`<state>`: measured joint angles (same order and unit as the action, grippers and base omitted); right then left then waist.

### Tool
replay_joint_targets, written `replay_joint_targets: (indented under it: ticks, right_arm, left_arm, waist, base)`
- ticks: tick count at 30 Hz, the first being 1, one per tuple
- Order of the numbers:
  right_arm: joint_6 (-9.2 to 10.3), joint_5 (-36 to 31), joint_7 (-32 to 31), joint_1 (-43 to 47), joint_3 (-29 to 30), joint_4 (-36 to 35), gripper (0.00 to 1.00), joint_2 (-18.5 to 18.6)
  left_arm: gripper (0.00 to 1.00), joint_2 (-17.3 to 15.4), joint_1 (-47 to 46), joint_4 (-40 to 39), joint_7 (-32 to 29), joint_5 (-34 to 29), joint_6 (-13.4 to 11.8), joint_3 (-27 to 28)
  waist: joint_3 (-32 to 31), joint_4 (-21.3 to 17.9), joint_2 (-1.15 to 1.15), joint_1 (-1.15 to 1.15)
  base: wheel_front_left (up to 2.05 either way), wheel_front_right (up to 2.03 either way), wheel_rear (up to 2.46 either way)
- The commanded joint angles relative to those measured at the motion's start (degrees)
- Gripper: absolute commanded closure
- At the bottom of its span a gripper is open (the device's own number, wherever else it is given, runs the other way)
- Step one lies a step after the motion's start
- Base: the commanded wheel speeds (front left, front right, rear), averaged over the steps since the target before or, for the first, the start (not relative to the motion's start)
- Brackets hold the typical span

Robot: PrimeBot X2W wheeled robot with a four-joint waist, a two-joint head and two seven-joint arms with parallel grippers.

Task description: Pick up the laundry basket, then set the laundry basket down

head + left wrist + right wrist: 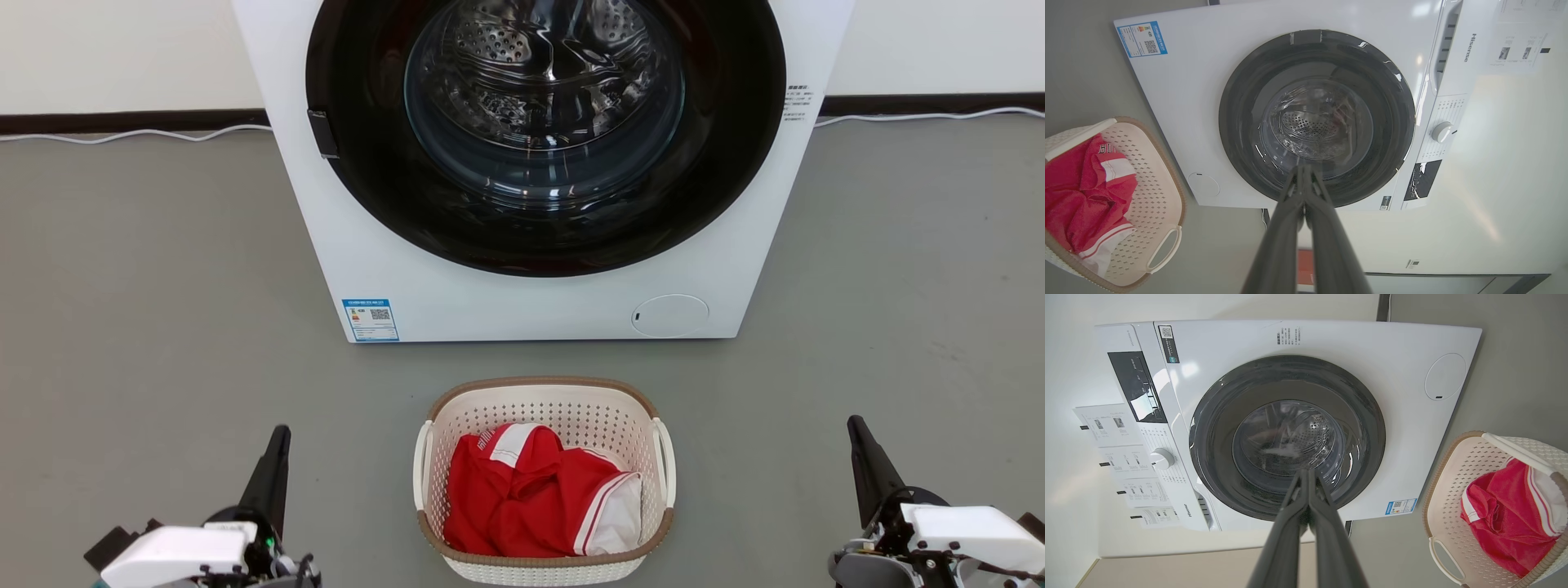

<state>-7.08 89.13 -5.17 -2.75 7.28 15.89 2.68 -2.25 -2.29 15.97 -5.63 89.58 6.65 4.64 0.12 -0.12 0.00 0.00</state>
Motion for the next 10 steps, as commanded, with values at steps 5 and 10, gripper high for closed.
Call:
replay_joint_targets:
  ticks: [5, 10]
  right_arm:
    - [-0.41, 3.1, -1.2, -3.4, -0.9, -1.9, 1.0, 0.3]
    - [-0.41, 3.1, -1.2, -3.4, -0.9, -1.9, 1.0, 0.3]
  left_arm:
    - [1.0, -0.6, -3.9, -1.9, -0.9, 2.6, 0.8, 1.9]
    - [1.0, -0.6, -3.9, -1.9, -0.9, 2.6, 0.8, 1.9]
  waist:
    - [0.1, 0.1, 0.0, 0.0]
    - [0.1, 0.1, 0.0, 0.0]
  base:
    - [0.0, 0.0, 0.0]
    - [0.0, 0.0, 0.0]
